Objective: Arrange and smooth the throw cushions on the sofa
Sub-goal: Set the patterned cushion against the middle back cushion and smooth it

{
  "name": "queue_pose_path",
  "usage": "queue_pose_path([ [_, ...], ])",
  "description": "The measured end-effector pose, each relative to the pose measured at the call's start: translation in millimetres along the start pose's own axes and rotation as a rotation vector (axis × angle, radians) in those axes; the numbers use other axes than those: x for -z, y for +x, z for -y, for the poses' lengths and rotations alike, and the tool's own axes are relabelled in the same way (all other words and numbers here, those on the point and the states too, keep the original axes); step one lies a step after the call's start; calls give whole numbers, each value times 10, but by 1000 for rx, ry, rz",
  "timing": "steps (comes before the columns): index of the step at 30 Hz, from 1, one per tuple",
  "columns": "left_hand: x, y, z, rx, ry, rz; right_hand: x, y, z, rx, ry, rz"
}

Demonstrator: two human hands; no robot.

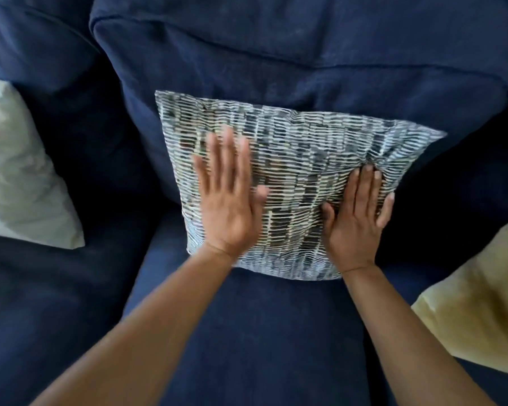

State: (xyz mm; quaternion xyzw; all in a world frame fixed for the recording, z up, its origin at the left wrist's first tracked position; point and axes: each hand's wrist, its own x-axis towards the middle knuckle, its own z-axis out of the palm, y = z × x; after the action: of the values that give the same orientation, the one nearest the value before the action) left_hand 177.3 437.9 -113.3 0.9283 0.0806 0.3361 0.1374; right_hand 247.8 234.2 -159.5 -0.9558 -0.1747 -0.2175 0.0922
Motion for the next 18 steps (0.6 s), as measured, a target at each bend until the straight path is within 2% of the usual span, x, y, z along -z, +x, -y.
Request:
queue_pose_path([
  [2, -79, -334, -280, -201, -29, 85, 14, 8, -3, -4, 24, 9],
  [4, -296, -639, -147, -272, 70, 158, 34, 8, -41, 36, 6, 20],
  [8, -556, -745, 536, -109, 268, 185, 71, -90, -137, 80, -52, -11],
  [11, -560, -680, 592, -76, 255, 209, 216, -154, 42, 3, 34, -154],
  [12, -561, -681, 539, -79, 242, 206, 286, -162, 177, 47, 80, -198],
  [14, -566, -696, 467, -81, 236, 203, 399, -160, 546, 256, 159, -227],
  [16, -584, -713, 473, -77, 258, 225, 411, -64, 893, 478, 165, -203],
  [18, -561, -710, 500, -82, 250, 203, 309, 181, 996, 567, 107, -147],
])
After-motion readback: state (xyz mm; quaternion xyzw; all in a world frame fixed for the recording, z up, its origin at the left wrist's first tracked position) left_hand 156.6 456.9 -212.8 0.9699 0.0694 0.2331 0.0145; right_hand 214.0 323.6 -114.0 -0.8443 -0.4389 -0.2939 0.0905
